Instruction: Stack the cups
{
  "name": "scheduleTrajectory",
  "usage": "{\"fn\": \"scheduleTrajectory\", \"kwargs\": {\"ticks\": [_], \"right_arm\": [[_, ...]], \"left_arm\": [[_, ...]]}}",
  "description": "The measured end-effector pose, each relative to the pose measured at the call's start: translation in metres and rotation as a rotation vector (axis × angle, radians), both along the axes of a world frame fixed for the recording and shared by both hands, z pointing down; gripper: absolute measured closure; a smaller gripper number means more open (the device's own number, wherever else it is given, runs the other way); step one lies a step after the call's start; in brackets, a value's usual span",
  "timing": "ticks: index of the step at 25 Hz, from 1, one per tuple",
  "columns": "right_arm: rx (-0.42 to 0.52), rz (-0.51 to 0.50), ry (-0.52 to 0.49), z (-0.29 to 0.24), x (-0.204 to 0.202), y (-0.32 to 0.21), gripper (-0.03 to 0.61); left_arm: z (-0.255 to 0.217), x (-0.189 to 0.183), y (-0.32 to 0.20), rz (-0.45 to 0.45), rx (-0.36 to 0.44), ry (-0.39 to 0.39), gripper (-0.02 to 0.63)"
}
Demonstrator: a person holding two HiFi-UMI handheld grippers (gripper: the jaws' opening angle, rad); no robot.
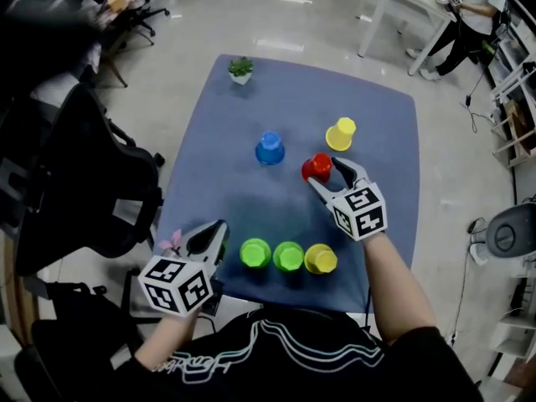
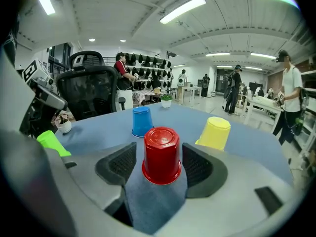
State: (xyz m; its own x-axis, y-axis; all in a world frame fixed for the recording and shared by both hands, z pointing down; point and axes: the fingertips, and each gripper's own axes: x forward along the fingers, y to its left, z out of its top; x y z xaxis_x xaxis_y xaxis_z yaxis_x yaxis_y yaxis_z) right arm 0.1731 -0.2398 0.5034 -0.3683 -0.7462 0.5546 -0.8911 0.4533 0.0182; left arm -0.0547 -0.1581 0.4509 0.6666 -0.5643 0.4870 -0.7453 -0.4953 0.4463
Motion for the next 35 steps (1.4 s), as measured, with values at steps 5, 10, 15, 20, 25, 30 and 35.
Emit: {"fn": "scheduleTrajectory", "kwargs": {"ticks": [5, 10, 15, 20, 25, 30, 35], "right_arm": [[0.002, 0.003, -0.018, 0.007, -0.005, -0.008, 0.275], [0.006, 0.009, -0.012, 0.011, -0.002, -0.010, 0.305], [0.007, 0.009, -0.010, 0.012, -0.001, -0.012, 0.314], [0.007, 0.005, -0.012, 0.011, -0.002, -0.012, 0.316], [0.018, 0.000, -0.013, 0.006, -0.004, -0.012, 0.316], [0.035, -0.001, -0.009, -0.006, -0.006, -0.009, 0.316], [0.066, -0.020, -0.012, -0.027, -0.015, -0.003, 0.316]], "left_arm": [[0.004, 0.000, -0.006, -0.003, -0.003, -0.004, 0.588], [0.005, 0.002, -0.009, -0.010, -0.007, -0.005, 0.588], [0.007, 0.002, -0.010, -0.010, -0.004, -0.002, 0.588], [0.008, 0.001, -0.011, -0.013, -0.005, -0.002, 0.588], [0.007, 0.000, -0.010, -0.014, -0.003, -0.003, 0.588], [0.004, -0.003, -0.008, -0.016, -0.001, -0.002, 0.588], [-0.002, -0.003, -0.004, -0.015, 0.014, 0.008, 0.588]]}}
